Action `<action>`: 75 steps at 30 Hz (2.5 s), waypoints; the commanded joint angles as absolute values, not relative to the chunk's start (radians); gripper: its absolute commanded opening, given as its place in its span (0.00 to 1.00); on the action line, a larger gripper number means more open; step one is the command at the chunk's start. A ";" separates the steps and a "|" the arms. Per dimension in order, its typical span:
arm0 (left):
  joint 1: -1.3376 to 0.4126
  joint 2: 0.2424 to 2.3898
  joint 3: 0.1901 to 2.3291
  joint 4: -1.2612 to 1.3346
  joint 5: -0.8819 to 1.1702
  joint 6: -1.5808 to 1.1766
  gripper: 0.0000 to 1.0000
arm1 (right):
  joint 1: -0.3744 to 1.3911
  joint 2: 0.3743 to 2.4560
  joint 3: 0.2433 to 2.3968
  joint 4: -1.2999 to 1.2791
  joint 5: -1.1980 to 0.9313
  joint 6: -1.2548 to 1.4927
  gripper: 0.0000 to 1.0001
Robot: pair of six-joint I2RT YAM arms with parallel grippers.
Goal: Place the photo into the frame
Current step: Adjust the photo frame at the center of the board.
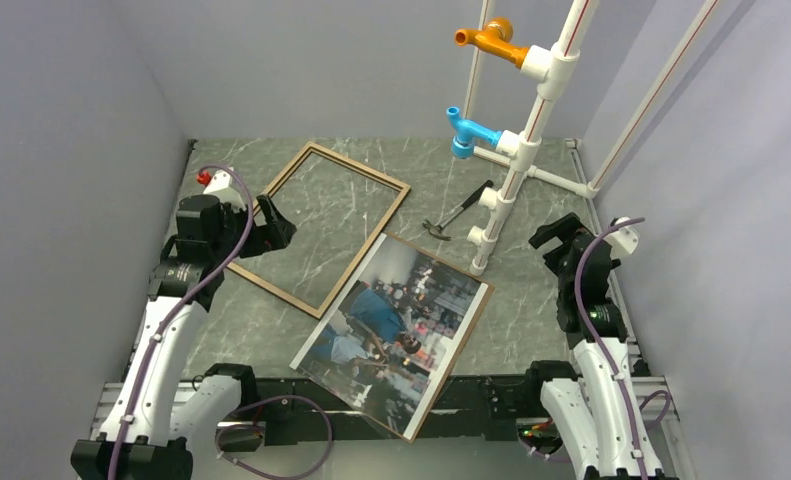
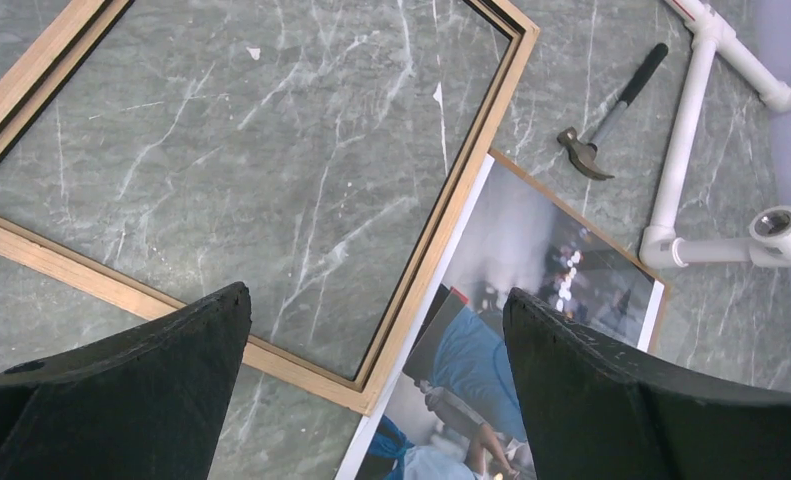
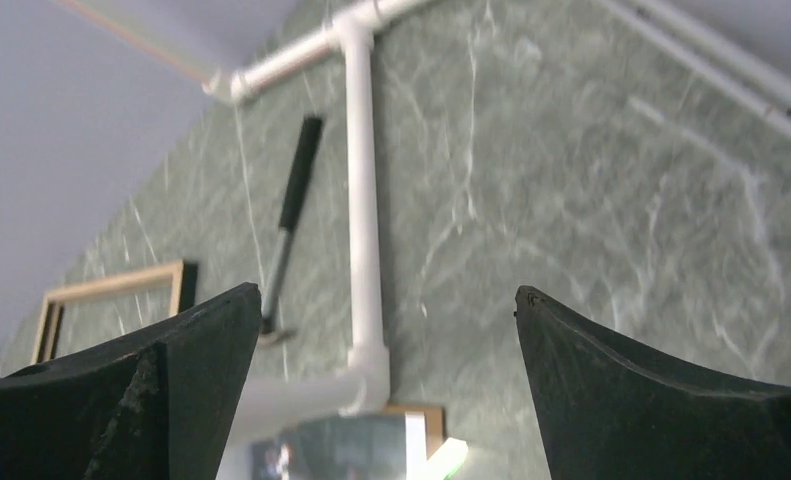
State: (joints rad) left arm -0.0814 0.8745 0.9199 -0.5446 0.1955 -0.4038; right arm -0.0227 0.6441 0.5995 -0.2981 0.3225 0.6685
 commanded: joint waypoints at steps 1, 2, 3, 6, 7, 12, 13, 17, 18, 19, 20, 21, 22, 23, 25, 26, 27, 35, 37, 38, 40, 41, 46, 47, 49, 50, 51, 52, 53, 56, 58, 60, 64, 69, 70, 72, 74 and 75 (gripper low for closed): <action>-0.077 0.901 1.025 -0.578 0.261 -0.333 0.99 | -0.022 0.635 0.670 -0.557 0.149 0.715 1.00; -0.077 0.917 1.044 -0.603 0.270 -0.318 0.99 | -0.021 0.637 0.678 -0.613 0.119 0.713 1.00; -0.077 0.931 1.064 -0.625 0.276 -0.303 0.99 | -0.022 0.638 0.684 -0.653 0.094 0.714 1.00; -0.077 0.949 1.095 -0.660 0.296 -0.265 0.99 | -0.023 0.617 0.689 -0.734 -0.019 0.699 1.00; -0.077 0.946 1.094 -0.661 0.303 -0.253 0.99 | -0.022 0.601 0.686 -0.745 -0.071 0.686 1.00; -0.077 0.893 1.039 -0.640 0.293 -0.218 0.99 | -0.020 0.489 0.659 -0.808 -0.237 0.671 1.00; -0.077 0.875 1.016 -0.625 0.285 -0.213 0.99 | -0.021 0.472 0.662 -0.830 -0.246 0.665 1.00; -0.077 0.819 0.931 -0.566 0.268 -0.172 0.99 | -0.021 0.442 0.668 -0.883 -0.324 0.640 1.00; -0.077 0.804 0.904 -0.544 0.252 -0.171 0.99 | -0.021 0.439 0.663 -0.889 -0.344 0.636 1.00; -0.077 0.792 0.876 -0.528 0.240 -0.167 0.99 | -0.021 0.439 0.658 -0.892 -0.364 0.633 1.00; -0.077 0.780 0.848 -0.515 0.229 -0.165 0.99 | -0.021 0.439 0.653 -0.890 -0.382 0.627 1.00; -0.076 0.770 0.823 -0.499 0.217 -0.165 0.99 | -0.020 0.441 0.647 -0.892 -0.394 0.622 1.00; -0.076 0.766 0.817 -0.500 0.217 -0.160 0.99 | -0.021 0.444 0.645 -0.894 -0.399 0.619 1.00; -0.076 0.768 0.830 -0.522 0.217 -0.151 1.00 | -0.021 0.449 0.645 -0.896 -0.404 0.614 1.00; -0.077 0.772 0.841 -0.535 0.200 -0.134 0.99 | -0.021 0.454 0.643 -0.891 -0.413 0.614 1.00; -0.077 0.773 0.837 -0.531 0.180 -0.144 0.99 | -0.021 0.453 0.642 -0.885 -0.421 0.616 1.00; -0.077 0.775 0.838 -0.535 0.159 -0.152 0.99 | -0.020 0.454 0.639 -0.878 -0.431 0.620 1.00; -0.077 0.790 0.835 -0.540 0.184 -0.155 0.99 | -0.017 0.454 0.620 -0.855 -0.493 0.563 1.00; -0.077 0.797 0.839 -0.545 0.191 -0.155 0.99 | -0.014 0.485 0.624 -0.839 -0.511 0.531 1.00; -0.077 0.800 0.838 -0.544 0.197 -0.157 0.99 | -0.012 0.507 0.633 -0.831 -0.512 0.516 1.00; -0.077 0.805 0.838 -0.542 0.205 -0.155 0.99 | -0.006 0.550 0.654 -0.803 -0.513 0.494 1.00; -0.077 0.807 0.838 -0.543 0.204 -0.156 0.99 | -0.006 0.574 0.667 -0.789 -0.510 0.488 1.00; -0.077 0.823 0.845 -0.552 0.197 -0.156 0.99 | 0.120 0.698 0.756 -0.687 -0.484 0.507 1.00; -0.077 0.825 0.847 -0.555 0.198 -0.155 0.99 | 0.168 0.719 0.779 -0.677 -0.441 0.509 1.00; -0.077 0.827 0.848 -0.557 0.195 -0.156 0.99 | 0.278 0.759 0.810 -0.653 -0.356 0.523 1.00; -0.077 0.827 0.848 -0.557 0.193 -0.155 0.99 | 0.329 0.780 0.817 -0.638 -0.325 0.536 1.00; -0.077 0.825 0.848 -0.557 0.189 -0.155 0.99 | 0.375 0.796 0.818 -0.621 -0.300 0.553 1.00; -0.077 0.824 0.848 -0.560 0.186 -0.156 0.99 | 0.426 0.811 0.816 -0.602 -0.267 0.572 0.99; -0.077 0.822 0.848 -0.559 0.183 -0.155 0.99 | 0.474 0.820 0.811 -0.585 -0.228 0.592 0.99; -0.077 0.817 0.847 -0.559 0.174 -0.156 0.99 | 0.635 0.830 0.779 -0.521 -0.092 0.659 0.99; -0.077 0.814 0.847 -0.558 0.167 -0.158 0.99 | 0.734 0.845 0.757 -0.479 -0.019 0.707 0.99; -0.077 0.811 0.847 -0.559 0.160 -0.159 0.99 | 0.840 0.878 0.743 -0.443 0.075 0.750 0.99; -0.077 0.808 0.847 -0.561 0.141 -0.159 0.99 | 1.039 1.021 0.787 -0.412 0.242 0.799 1.00; -0.077 0.816 0.854 -0.571 0.121 -0.159 0.99 | 1.162 1.270 0.946 -0.416 0.331 0.789 1.00; -0.077 0.816 0.854 -0.574 0.115 -0.160 0.99 | 1.172 1.314 0.977 -0.415 0.333 0.784 1.00; -0.077 0.814 0.856 -0.579 0.098 -0.162 0.99 | 1.186 1.397 1.037 -0.411 0.333 0.770 1.00; -0.077 0.807 0.856 -0.582 0.078 -0.166 0.99 | 1.191 1.471 1.099 -0.409 0.329 0.757 1.00; -0.077 0.802 0.856 -0.583 0.070 -0.166 0.99 | 1.191 1.506 1.128 -0.407 0.325 0.751 1.00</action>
State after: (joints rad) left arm -0.0814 0.8253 0.8227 -0.5774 0.1188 -0.1696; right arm 1.1812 1.4124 1.0039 -0.4561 0.2672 0.7673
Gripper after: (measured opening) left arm 0.992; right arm 0.994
